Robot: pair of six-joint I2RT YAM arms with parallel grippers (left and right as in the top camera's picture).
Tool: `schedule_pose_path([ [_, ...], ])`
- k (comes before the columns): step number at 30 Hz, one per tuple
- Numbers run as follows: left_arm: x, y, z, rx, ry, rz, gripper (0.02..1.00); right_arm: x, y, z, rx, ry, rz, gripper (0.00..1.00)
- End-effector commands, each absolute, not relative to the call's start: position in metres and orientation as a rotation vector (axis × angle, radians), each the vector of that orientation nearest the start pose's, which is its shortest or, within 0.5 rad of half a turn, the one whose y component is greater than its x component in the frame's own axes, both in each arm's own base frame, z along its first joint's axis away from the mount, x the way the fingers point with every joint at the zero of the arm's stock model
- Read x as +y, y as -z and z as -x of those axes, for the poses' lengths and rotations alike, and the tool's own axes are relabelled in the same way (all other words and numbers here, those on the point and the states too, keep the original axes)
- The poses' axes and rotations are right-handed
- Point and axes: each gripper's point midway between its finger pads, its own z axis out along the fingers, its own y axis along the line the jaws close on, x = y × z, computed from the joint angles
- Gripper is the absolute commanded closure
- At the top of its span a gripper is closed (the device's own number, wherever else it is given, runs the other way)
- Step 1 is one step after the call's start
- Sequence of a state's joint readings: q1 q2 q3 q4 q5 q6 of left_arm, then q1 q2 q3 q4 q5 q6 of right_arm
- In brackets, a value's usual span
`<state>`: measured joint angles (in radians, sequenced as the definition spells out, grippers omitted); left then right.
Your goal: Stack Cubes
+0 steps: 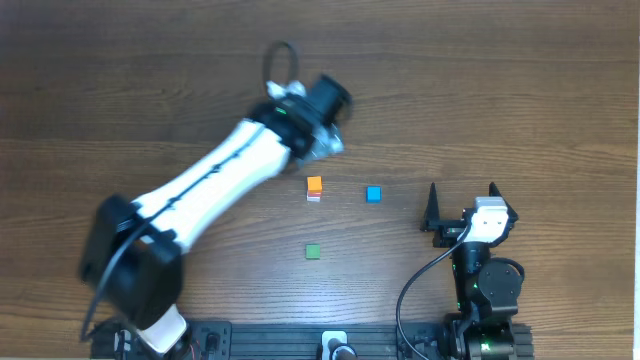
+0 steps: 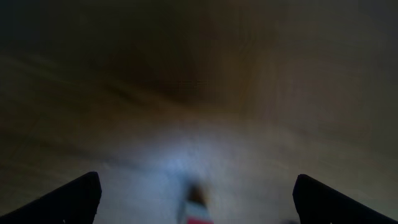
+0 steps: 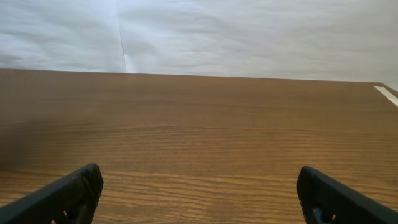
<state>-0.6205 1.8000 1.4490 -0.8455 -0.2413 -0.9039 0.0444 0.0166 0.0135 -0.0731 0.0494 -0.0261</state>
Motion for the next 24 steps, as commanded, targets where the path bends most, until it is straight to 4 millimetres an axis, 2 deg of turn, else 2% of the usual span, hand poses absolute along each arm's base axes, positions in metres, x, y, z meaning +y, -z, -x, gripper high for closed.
schedule_pose_path([
  [1,-0.154,-0.189,-0.387,2.465,0.128,0.521,0.02,0.003,-0.155,-0.247,1.653,0.021,0.022,0.009],
  [4,-0.121,-0.237,-0.391,2.331,0.161,0.552,0.02,0.003,-0.155,-0.247,1.653,0.021,0.022,0.009],
  [7,-0.087,-0.279,-0.383,2.211,0.196,0.6,0.02,0.003,-0.155,-0.247,1.653,0.021,0.022,0.009],
  [11,-0.052,-0.32,-0.36,2.101,0.215,0.582,0.023,0.003,-0.155,-0.247,1.653,0.021,0.022,0.007],
  [14,-0.037,-0.343,-0.341,2.015,0.227,0.514,0.025,0.003,-0.155,-0.247,1.653,0.021,0.022,0.007],
  [16,-0.029,-0.352,-0.327,1.947,0.242,0.47,0.023,0.003,-0.155,-0.247,1.653,0.021,0.022,0.007],
  [18,-0.021,-0.353,-0.314,1.89,0.259,0.453,0.025,0.003,-0.155,-0.247,1.653,0.021,0.022,0.009],
  [21,-0.012,-0.345,-0.292,1.805,0.28,0.398,0.023,0.003,-0.155,-0.247,1.653,0.021,0.022,0.009],
  [24,-0.013,-0.332,-0.274,1.738,0.271,0.274,0.025,0.003,-0.155,-0.247,1.653,0.021,0.022,0.007],
])
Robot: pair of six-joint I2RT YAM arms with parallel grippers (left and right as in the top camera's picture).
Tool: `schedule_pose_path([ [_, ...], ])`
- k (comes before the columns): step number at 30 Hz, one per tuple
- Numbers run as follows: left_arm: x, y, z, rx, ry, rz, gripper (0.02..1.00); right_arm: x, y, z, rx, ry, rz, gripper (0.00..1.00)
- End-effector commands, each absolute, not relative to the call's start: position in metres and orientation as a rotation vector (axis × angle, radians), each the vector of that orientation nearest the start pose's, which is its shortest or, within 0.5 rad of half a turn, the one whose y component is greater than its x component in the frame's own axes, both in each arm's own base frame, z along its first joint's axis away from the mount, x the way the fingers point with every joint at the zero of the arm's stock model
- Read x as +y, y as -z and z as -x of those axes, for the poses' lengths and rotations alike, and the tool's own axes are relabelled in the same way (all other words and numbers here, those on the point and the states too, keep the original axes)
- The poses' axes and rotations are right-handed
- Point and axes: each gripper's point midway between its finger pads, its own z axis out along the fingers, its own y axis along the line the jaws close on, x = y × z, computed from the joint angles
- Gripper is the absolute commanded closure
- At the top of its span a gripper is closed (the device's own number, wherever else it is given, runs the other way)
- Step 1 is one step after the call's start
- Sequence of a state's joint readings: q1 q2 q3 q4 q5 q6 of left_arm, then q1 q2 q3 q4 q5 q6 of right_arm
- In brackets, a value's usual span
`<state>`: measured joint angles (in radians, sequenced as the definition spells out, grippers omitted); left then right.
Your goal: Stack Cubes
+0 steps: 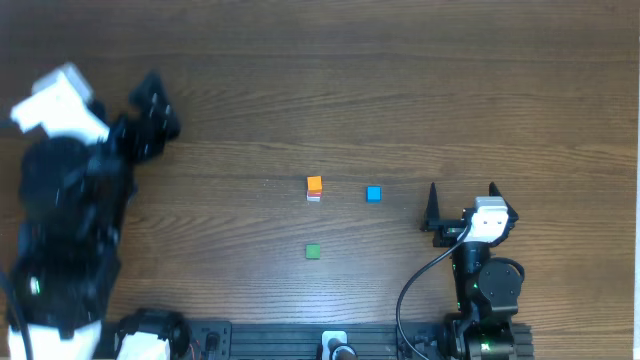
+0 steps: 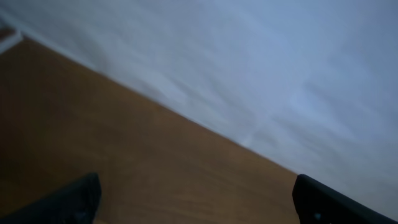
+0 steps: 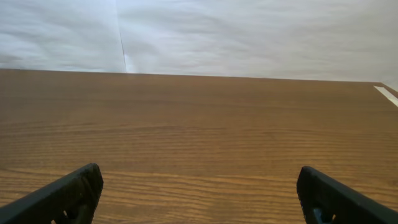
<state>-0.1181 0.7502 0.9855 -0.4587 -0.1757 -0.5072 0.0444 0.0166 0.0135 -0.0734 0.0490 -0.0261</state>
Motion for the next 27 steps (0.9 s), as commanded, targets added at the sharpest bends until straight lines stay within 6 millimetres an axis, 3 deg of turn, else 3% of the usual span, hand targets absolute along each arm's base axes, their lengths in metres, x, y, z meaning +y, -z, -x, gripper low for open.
schedule_pose_path([
  [1,-0.014,-0.327,-0.271,1.728,0.266,0.246,0.023,0.003,-0.155,-0.247,1.653,0.021,0.022,0.009],
  [7,-0.013,-0.273,-0.25,1.713,0.247,0.177,0.023,0.003,-0.155,-0.247,1.653,0.021,0.022,0.009],
  [17,-0.017,-0.192,-0.245,1.698,0.26,0.124,0.025,0.003,-0.155,-0.247,1.653,0.021,0.022,0.009],
  [27,-0.015,-0.166,-0.247,1.648,0.233,0.088,0.02,0.003,-0.155,-0.247,1.653,0.02,0.022,0.014],
])
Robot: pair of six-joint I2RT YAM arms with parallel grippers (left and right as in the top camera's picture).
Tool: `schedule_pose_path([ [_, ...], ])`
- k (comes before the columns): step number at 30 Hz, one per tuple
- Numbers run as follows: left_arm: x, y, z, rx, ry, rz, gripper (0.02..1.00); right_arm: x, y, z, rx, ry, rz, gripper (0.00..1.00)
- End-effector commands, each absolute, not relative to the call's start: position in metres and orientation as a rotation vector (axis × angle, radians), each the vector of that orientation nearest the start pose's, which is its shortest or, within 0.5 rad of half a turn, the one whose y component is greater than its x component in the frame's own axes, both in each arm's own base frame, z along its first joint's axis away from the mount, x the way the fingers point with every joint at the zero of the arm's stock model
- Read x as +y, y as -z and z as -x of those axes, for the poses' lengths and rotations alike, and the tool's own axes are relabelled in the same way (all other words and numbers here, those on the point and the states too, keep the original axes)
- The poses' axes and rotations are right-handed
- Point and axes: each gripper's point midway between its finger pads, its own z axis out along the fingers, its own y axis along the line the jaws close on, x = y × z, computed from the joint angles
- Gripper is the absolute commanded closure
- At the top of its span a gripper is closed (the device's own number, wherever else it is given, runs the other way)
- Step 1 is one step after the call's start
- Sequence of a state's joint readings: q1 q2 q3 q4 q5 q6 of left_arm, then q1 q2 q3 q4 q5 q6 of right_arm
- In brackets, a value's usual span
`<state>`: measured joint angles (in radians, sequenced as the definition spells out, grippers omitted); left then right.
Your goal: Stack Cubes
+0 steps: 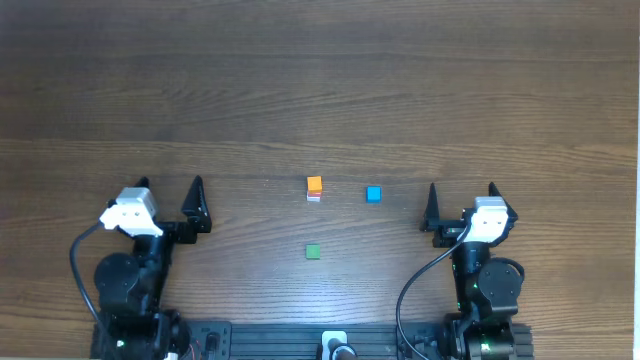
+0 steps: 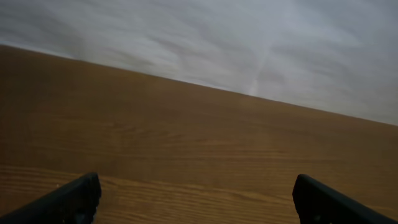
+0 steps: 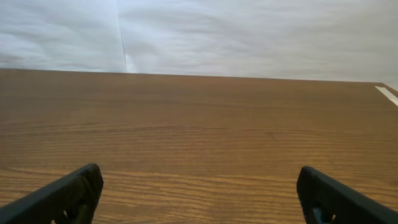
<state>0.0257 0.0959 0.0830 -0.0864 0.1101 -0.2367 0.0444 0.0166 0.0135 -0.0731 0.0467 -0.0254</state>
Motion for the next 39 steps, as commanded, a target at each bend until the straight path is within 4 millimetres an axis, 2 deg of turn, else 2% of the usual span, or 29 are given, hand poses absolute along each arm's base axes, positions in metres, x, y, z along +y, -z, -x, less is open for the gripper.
schedule_pose_path([
  [1,-0.015,-0.165,-0.247,1.639,0.225,0.078,0.02,0.003,-0.155,-0.247,1.653,0.02,0.022,0.014],
  [10,-0.012,-0.157,-0.246,1.646,0.2,0.07,0.02,0.003,-0.155,-0.247,1.653,0.021,0.022,0.009],
  [19,-0.002,-0.16,-0.246,1.632,0.17,0.101,0.02,0.003,-0.155,-0.247,1.653,0.021,0.022,0.009],
  [39,-0.002,-0.16,-0.246,1.631,0.171,0.1,0.02,0.003,-0.155,-0.247,1.652,0.021,0.022,0.007],
])
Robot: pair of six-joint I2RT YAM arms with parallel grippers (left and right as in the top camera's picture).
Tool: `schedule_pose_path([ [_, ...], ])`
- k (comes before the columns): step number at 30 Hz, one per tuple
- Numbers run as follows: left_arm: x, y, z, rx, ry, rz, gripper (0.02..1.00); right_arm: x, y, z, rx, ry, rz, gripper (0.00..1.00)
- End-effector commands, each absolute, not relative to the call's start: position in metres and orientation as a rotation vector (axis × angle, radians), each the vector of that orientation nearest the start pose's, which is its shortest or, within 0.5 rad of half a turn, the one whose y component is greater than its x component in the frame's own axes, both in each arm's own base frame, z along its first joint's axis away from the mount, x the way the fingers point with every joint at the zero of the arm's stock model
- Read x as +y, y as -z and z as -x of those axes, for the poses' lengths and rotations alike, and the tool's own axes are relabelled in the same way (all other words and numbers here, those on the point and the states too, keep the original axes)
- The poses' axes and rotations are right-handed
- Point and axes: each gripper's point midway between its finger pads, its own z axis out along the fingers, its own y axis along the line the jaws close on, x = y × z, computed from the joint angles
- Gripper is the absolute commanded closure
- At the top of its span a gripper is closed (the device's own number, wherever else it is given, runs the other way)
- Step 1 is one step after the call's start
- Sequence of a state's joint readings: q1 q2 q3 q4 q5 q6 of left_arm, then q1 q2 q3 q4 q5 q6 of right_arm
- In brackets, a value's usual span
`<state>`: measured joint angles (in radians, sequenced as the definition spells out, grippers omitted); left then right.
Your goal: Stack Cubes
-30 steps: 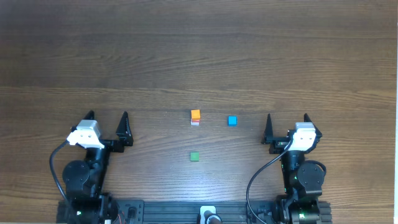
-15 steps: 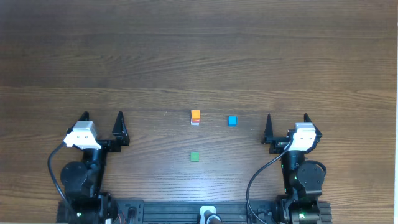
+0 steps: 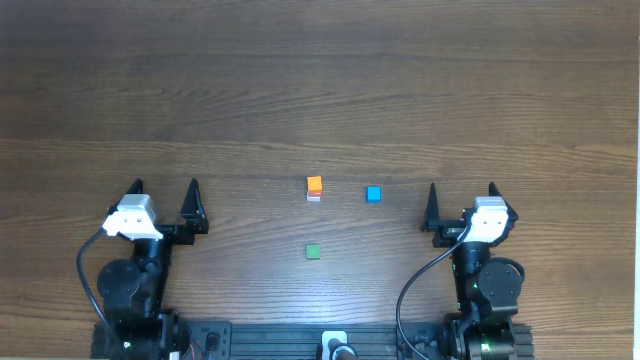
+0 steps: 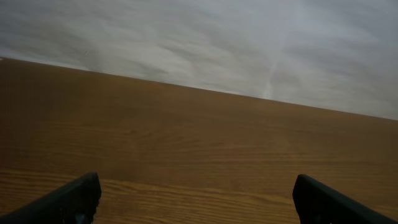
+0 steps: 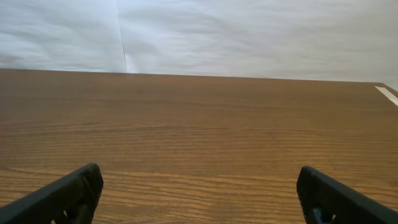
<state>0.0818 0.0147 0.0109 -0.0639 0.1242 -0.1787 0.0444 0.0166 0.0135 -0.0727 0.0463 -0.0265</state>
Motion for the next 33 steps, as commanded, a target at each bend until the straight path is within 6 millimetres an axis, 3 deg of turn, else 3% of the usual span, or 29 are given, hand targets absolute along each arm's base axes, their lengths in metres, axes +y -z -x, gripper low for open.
schedule_pose_path([
  [1,-0.002,-0.16,-0.246,1.632,0.171,0.1,0.02,0.002,-0.158,-0.247,1.642,0.026,0.022,0.007],
  [4,-0.002,-0.16,-0.246,1.631,0.171,0.1,0.027,-0.001,-0.166,-0.247,1.608,0.047,0.013,0.007],
  [7,-0.002,-0.16,-0.246,1.631,0.171,0.1,0.02,0.0,-0.169,-0.247,1.615,-0.047,-0.077,0.007],
  [11,-0.002,-0.16,-0.246,1.632,0.171,0.1,0.02,0.011,-0.181,-0.241,1.72,-0.126,-0.061,0.007],
  [17,-0.002,-0.16,-0.246,1.632,0.171,0.1,0.02,0.016,-0.223,-0.244,1.894,-0.225,-0.167,0.007],
  [21,-0.002,-0.16,-0.246,1.631,0.171,0.1,0.02,0.019,-0.235,-0.245,2.042,-0.25,-0.196,0.009],
  [29,-0.002,-0.16,-0.246,1.632,0.171,0.1,0.02,0.036,-0.233,-0.234,2.355,-0.323,-0.204,0.009],
  [33,-0.002,-0.16,-0.246,1.631,0.171,0.1,0.02,0.059,-0.223,-0.23,2.503,-0.4,-0.139,0.009],
])
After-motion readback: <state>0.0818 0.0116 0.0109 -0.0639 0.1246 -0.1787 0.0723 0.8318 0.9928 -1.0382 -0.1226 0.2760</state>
